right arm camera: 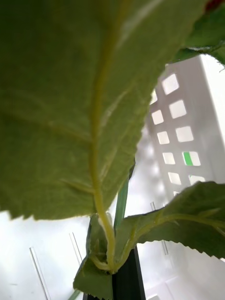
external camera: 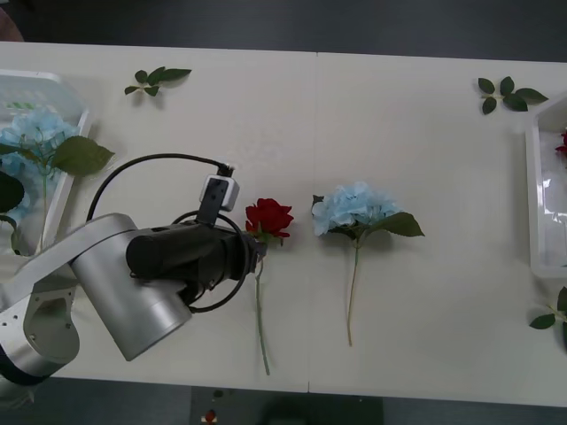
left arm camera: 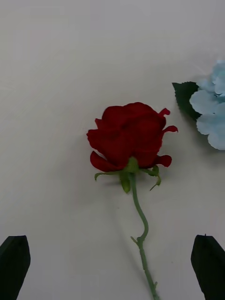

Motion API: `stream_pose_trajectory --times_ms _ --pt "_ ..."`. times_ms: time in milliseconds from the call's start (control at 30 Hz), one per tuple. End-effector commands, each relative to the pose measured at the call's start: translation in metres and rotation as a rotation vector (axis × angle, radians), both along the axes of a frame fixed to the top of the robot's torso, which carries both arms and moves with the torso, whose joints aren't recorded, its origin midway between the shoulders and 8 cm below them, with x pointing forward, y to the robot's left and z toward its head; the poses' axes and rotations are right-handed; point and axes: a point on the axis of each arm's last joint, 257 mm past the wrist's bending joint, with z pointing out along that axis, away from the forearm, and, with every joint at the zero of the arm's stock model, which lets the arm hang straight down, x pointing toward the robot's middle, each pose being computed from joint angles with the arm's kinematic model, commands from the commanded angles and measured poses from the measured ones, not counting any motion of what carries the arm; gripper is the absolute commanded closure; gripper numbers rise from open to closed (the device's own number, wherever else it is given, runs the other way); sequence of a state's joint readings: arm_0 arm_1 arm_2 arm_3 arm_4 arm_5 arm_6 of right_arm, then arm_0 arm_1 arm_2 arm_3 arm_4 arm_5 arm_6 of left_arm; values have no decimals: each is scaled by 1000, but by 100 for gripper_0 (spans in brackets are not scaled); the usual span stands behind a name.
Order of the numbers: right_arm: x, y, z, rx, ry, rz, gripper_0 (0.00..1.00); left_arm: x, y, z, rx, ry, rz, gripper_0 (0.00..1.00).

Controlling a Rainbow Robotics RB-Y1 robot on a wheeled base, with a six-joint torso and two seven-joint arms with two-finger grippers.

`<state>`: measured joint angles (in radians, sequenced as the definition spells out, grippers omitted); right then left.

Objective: Put the red flowers into the right box and the blue flowers into the left box

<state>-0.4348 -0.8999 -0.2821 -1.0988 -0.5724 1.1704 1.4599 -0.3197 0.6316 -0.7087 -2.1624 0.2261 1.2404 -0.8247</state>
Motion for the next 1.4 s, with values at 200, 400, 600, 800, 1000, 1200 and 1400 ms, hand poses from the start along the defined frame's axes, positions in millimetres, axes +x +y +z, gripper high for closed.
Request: stream_pose_trajectory --times_ms 200,400,600,800,1000,1200,1400 --pt "6 -13 34 -34 -46 -18 17 11 -21 -30 69 1 -10 0" --pt "10 -8 36 -29 -50 3 0 19 -38 -51 79 6 -29 0" --pt "20 5 51 12 -76 33 0 28 -49 -68 87 14 -26 0" --pt "26 38 72 86 -87 167 0 31 -49 -75 84 12 -31 0" --pt "17 81 92 136 -70 376 0 28 -48 -80 92 15 -42 64" --pt "1 131 114 90 -21 640 0 27 -42 -83 101 17 -37 100" --pt "-5 187 135 91 -66 893 0 30 -34 -84 114 12 -34 100"
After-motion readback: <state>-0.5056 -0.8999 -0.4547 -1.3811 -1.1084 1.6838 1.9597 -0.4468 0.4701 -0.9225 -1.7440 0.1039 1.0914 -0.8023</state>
